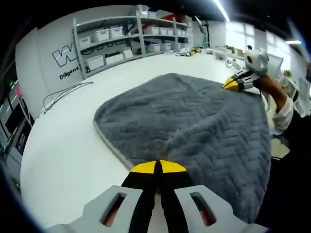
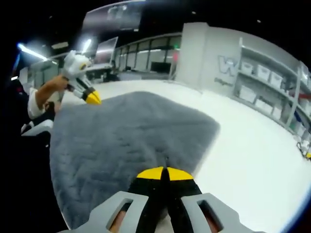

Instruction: Open the folded towel by lifting each exposed corner and separating the folded layers until the towel lies flat within the target outline without major curled edges

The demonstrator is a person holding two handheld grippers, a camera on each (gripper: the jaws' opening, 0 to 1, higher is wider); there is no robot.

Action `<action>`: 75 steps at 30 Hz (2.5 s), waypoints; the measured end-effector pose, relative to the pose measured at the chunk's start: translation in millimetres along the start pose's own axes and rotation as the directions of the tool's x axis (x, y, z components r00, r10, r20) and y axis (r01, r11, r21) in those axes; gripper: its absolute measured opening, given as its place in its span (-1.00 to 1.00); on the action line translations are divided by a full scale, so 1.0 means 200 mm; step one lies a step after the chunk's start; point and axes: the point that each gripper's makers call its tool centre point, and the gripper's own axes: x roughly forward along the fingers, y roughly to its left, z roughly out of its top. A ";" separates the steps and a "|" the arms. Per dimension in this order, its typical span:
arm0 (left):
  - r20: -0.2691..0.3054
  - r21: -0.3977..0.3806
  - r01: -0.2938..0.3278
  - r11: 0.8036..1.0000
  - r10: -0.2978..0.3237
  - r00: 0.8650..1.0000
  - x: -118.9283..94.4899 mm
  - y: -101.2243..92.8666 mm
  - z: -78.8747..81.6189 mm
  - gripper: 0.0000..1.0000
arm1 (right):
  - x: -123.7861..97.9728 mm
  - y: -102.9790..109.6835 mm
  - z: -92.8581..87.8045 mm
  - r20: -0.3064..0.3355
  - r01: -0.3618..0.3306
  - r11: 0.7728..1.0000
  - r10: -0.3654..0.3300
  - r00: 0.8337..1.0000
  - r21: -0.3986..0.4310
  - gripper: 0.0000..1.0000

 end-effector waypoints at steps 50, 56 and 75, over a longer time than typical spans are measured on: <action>0.193 0.019 0.162 0.987 -0.162 0.968 -0.34 -0.35 -0.04 -0.16 | -0.13 0.09 0.01 0.037 -0.115 0.992 0.117 0.992 -0.060 -0.59; 0.165 0.011 0.174 0.985 -0.173 0.971 -0.39 -0.42 -0.11 -0.16 | -0.12 0.08 0.00 0.041 -0.102 0.994 0.104 0.994 -0.037 -0.57; 0.141 -0.071 0.210 0.975 -0.199 0.970 -0.47 -0.45 -0.24 -0.34 | -0.12 0.10 0.00 0.045 -0.104 0.994 0.106 0.993 -0.041 -0.57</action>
